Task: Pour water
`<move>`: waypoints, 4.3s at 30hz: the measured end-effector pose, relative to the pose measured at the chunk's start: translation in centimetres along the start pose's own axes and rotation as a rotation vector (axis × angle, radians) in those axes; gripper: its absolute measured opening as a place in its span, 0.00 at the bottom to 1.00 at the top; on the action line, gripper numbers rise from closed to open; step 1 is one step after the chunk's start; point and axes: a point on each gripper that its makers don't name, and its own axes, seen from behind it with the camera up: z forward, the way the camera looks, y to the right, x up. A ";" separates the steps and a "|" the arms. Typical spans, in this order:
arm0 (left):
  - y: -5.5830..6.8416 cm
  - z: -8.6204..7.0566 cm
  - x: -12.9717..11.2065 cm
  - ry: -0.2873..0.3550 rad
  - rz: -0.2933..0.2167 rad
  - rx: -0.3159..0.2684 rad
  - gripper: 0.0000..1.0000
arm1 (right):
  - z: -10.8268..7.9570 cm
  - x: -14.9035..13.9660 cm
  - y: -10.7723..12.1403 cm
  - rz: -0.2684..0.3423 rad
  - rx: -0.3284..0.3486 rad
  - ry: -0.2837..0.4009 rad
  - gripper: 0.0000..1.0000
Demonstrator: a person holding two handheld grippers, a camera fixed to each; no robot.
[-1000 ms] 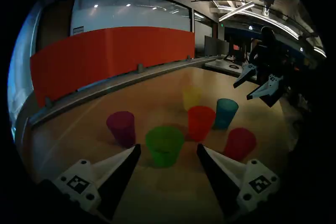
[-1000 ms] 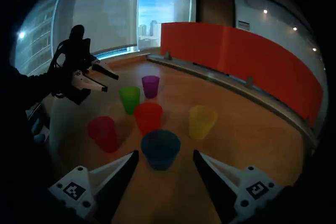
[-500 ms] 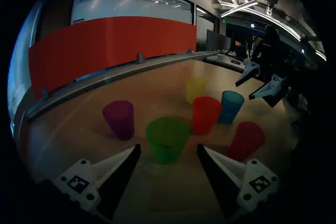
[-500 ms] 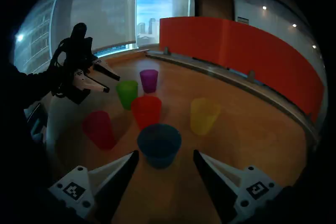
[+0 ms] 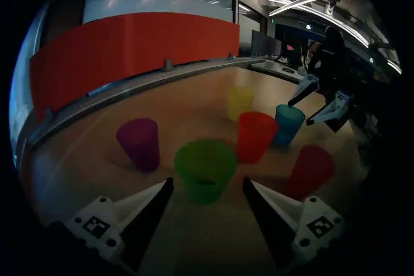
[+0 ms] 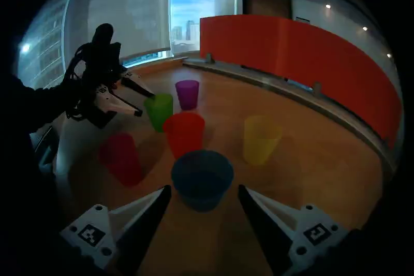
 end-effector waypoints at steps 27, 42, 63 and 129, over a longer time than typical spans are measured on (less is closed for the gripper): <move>-0.1 3.2 0.6 -0.008 0.007 -0.041 1.00 | 3.1 -0.3 -0.2 -0.023 0.017 -0.009 1.00; 0.0 3.7 0.8 -0.008 0.002 -0.053 1.00 | 3.8 0.1 -0.1 -0.013 0.023 0.003 0.99; 0.1 3.6 0.7 -0.027 0.004 -0.063 0.87 | 3.8 0.1 0.0 -0.012 0.028 0.015 0.90; 2.3 -5.8 13.0 0.249 0.024 -0.035 0.88 | -4.3 11.3 -1.2 -0.052 -0.006 0.243 0.89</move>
